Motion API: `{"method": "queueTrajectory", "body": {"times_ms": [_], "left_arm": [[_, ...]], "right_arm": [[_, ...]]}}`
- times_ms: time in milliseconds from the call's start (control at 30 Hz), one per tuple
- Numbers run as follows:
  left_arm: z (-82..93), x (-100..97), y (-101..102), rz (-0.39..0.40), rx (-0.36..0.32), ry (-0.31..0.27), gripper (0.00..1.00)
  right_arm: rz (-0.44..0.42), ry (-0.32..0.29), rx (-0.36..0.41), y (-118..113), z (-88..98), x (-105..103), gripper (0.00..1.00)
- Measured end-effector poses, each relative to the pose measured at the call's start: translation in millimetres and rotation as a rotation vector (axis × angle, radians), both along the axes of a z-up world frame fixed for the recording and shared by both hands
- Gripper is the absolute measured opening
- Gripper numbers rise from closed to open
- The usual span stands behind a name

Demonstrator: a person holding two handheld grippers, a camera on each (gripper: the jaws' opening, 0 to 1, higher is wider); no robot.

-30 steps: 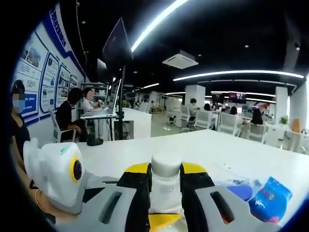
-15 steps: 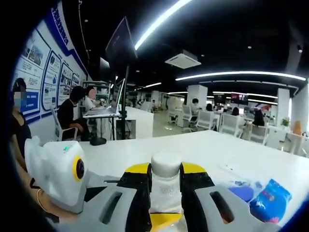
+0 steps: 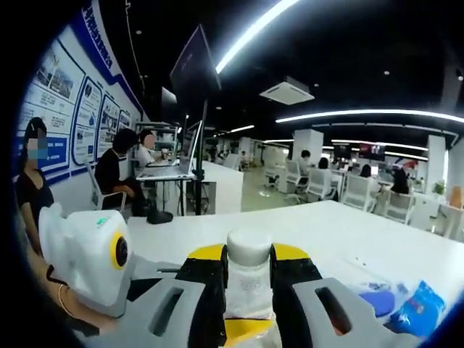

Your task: Arrange the tabletop items into an orderly group along one side of the table until the central work area is clear of visible clutter.

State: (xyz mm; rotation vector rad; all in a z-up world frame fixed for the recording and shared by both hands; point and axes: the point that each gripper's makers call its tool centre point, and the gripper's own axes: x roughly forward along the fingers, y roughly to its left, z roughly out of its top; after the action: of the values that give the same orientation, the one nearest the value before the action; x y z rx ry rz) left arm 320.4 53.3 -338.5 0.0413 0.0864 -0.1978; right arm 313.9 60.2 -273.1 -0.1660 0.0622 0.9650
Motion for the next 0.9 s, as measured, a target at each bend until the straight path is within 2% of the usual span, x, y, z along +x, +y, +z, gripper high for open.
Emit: {"method": "queueTrajectory", "body": {"times_ms": [333, 900], "left_arm": [[0.9, 2.3, 24, 0.031, -0.001, 0.006, 0.36], [-6.3, 14.4, 48, 0.062, 0.008, 0.037, 0.36]], "right_arm": [[0.030, -0.003, -0.020, 25, 0.7, 0, 0.20], [0.060, 0.026, -0.026, 48, -6.5, 13, 0.20]]}}
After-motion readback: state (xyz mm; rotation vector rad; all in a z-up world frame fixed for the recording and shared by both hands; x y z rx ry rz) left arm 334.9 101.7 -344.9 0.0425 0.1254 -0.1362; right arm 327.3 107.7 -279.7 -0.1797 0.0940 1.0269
